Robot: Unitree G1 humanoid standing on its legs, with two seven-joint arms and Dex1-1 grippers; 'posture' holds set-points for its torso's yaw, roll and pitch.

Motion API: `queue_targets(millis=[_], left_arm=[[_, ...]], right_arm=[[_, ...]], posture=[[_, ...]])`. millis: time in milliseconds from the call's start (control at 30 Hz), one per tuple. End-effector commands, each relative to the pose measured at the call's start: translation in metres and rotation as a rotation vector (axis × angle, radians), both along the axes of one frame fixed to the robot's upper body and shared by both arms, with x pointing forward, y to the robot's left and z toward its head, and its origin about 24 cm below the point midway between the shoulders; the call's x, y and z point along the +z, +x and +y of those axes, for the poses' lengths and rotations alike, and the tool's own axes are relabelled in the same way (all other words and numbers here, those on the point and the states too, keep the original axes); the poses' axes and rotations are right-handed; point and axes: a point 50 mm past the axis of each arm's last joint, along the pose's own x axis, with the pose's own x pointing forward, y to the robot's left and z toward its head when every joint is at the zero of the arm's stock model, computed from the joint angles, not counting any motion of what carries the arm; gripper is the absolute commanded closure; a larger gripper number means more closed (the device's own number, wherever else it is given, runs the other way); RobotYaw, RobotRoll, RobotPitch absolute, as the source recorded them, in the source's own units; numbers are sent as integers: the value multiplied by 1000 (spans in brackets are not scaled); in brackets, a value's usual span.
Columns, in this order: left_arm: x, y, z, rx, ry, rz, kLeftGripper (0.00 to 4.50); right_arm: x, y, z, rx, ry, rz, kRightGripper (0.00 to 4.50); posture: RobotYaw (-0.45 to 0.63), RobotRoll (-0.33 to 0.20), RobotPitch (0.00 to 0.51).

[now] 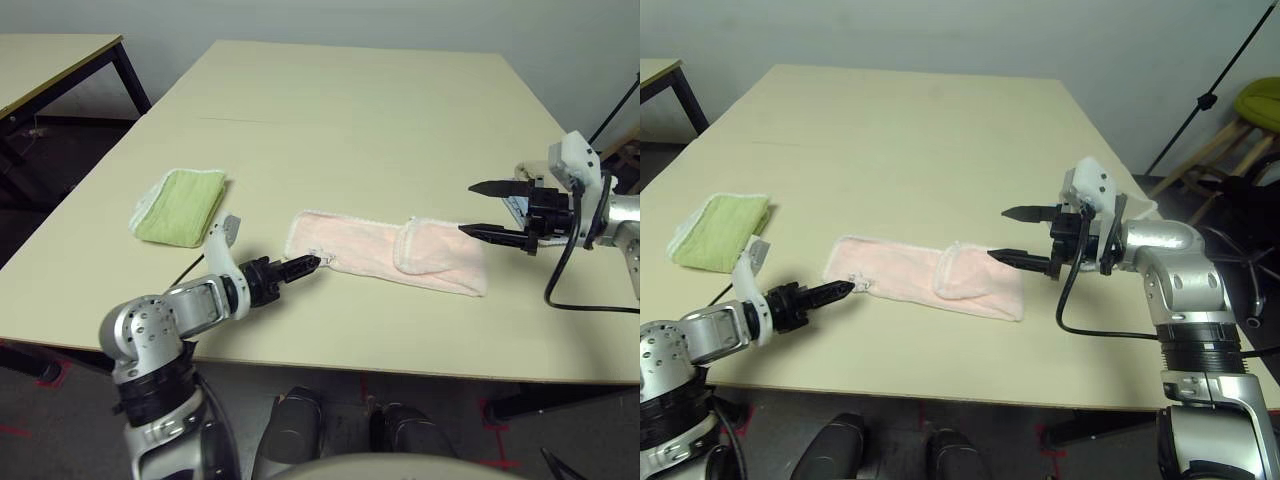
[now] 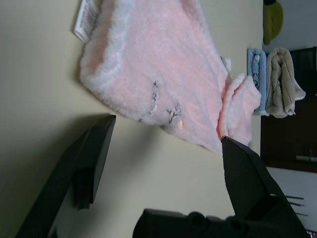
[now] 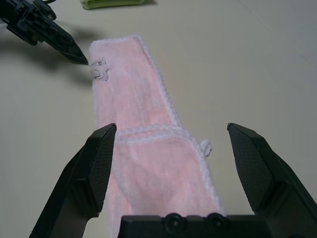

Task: Fold the towel and set it aside.

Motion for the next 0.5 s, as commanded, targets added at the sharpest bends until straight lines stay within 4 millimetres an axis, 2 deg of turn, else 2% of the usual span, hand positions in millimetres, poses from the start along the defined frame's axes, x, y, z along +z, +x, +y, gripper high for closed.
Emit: queue_targets(millis=[33,467,500], left_arm=[[-7,5,3,74,40,73,20],[-21,14,3,172,8,120,20],[-21,14,3,179,-1,115,204]], right_arm=[[3,-2,-4,-13,10,-22,0],[5,-3,-6,-32,21,-36,0],[5,-3,-6,-33,22,-37,0]], posture=[[128,0,90],[111,0,75],[112,0,73]])
